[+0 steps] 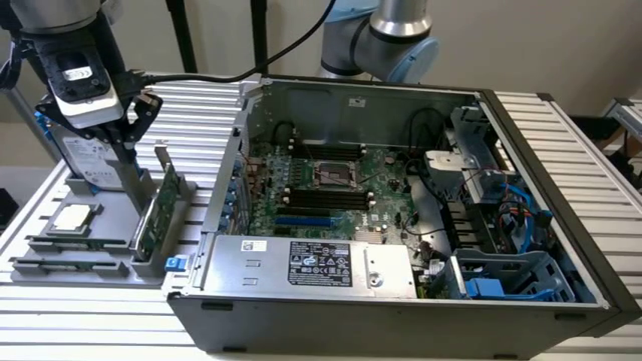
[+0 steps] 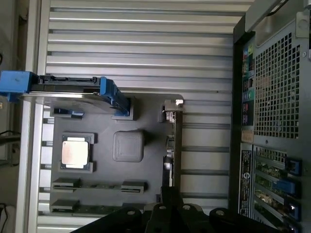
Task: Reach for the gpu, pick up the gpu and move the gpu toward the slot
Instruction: 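Reach for the gpu, then pick up the gpu and move the gpu toward the slot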
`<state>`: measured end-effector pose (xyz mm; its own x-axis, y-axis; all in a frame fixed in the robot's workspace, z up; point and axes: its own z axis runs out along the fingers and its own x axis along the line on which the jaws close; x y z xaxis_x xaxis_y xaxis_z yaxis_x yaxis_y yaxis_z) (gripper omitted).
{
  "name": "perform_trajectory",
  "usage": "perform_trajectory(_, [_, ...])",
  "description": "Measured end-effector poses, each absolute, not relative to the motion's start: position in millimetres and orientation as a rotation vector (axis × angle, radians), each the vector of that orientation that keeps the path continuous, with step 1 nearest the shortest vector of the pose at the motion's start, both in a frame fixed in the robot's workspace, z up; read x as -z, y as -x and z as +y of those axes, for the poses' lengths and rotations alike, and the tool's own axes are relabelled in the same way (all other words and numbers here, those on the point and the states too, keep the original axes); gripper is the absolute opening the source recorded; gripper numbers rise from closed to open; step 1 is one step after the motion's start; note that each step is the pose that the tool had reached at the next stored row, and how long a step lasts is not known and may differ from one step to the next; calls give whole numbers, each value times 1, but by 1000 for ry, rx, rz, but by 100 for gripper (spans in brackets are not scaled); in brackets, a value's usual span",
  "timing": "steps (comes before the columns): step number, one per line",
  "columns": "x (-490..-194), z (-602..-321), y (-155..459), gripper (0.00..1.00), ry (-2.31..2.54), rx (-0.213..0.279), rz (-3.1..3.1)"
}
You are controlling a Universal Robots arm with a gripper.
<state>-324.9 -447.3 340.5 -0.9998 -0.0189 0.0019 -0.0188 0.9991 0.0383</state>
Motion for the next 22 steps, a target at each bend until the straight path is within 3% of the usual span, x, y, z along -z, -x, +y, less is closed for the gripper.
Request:
perform_trajectory(14, [-340, -447, 325, 12, -30, 60, -3132])
perform_trajectory(16, [-340, -447, 325, 18, -29, 60, -3131])
perform_trajectory(18, [-340, -447, 325, 30, -29, 60, -3130])
perform_trajectory(21, [-340, -447, 325, 36, -29, 60, -3129])
perform_trajectory(22, [-340, -447, 325, 42, -29, 60, -3128])
